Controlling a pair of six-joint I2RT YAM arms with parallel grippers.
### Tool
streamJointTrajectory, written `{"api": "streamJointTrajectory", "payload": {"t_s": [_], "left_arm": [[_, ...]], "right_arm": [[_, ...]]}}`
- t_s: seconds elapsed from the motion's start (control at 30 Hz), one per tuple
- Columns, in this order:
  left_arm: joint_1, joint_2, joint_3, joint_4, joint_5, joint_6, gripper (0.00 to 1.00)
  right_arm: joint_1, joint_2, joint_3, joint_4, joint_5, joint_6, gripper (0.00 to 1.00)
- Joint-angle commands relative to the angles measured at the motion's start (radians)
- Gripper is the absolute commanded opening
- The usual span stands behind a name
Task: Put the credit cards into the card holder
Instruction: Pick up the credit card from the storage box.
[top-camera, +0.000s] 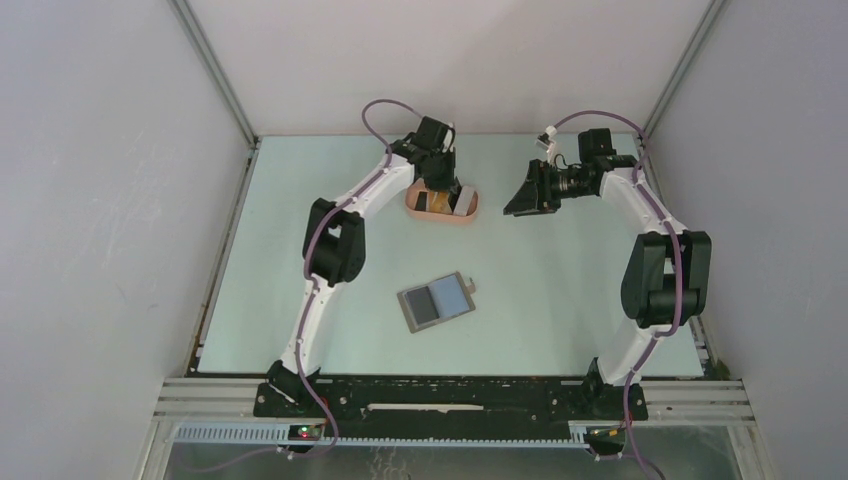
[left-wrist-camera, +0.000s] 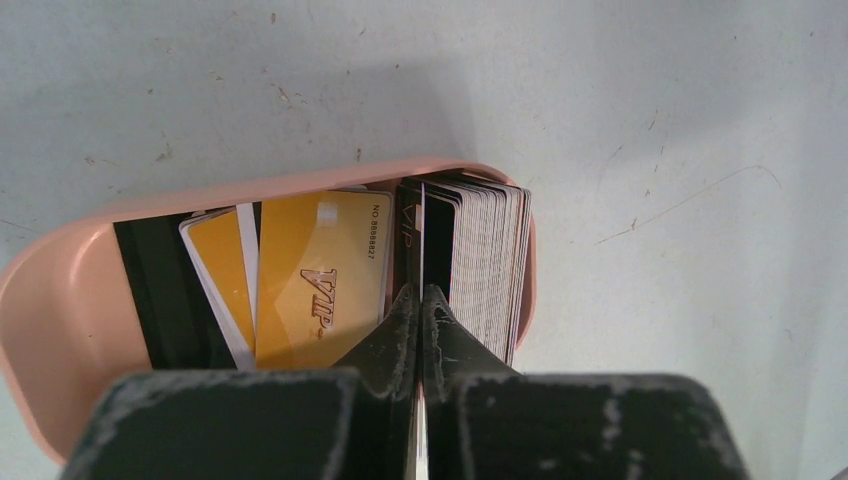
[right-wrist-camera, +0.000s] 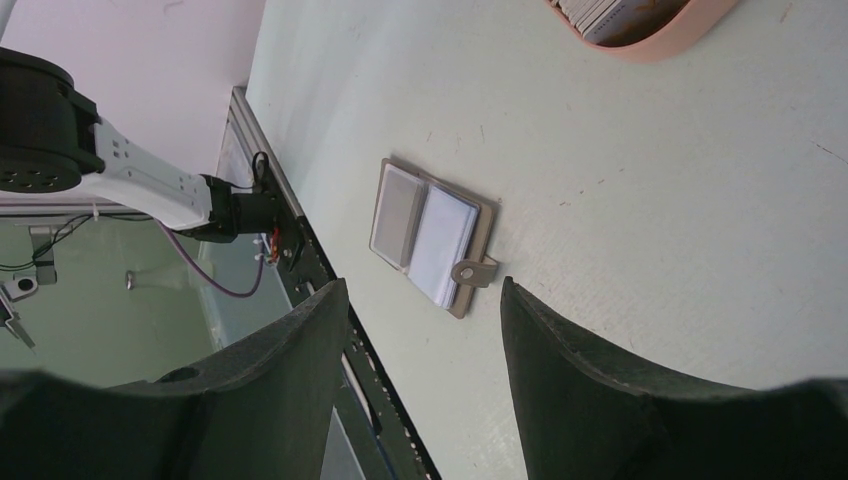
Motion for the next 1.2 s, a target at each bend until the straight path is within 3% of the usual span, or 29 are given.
{"api": "streamJointTrajectory", "payload": {"t_s": [0.0,0.3,0.53,0.67,0.83,1.0,1.17], "left_arm": [[-0.006,-0.100,0.021,0.003,-0.021,0.019,0.00],[-0.006,-0.235,-0.125,0.096,-0.117,0.055,0.00],[-0.006,-0.434,-0.342,0.227,-0.145,0.085,0.00],[-0.006,-0.627,-0.604,0.384,-0.068,0.087,0.00],[-0.008,-0.919,-1.035,0.737,0.113,0.006,0.00],[-0.019,-1.180,-1.423,1.058,0.191,-0.120,0.00],[-0.079,-1.329,-1.737,1.397,0.150,-0.249,0.00]], "right_arm": [[-0.011,0.005,0.010,-0.013,-0.024,-0.013,0.67],[-0.002,-0.006,0.002,-0.020,-0.038,-0.050,0.67],[0.044,-0.058,-0.017,-0.013,-0.024,-0.108,0.67],[0.095,-0.141,-0.066,0.021,-0.005,-0.182,0.67],[0.163,-0.295,-0.189,0.142,0.002,-0.249,0.66],[0.208,-0.339,-0.239,0.141,-0.190,-0.307,0.69],[0.251,-0.305,-0.240,0.126,-0.310,-0.277,0.69]]}}
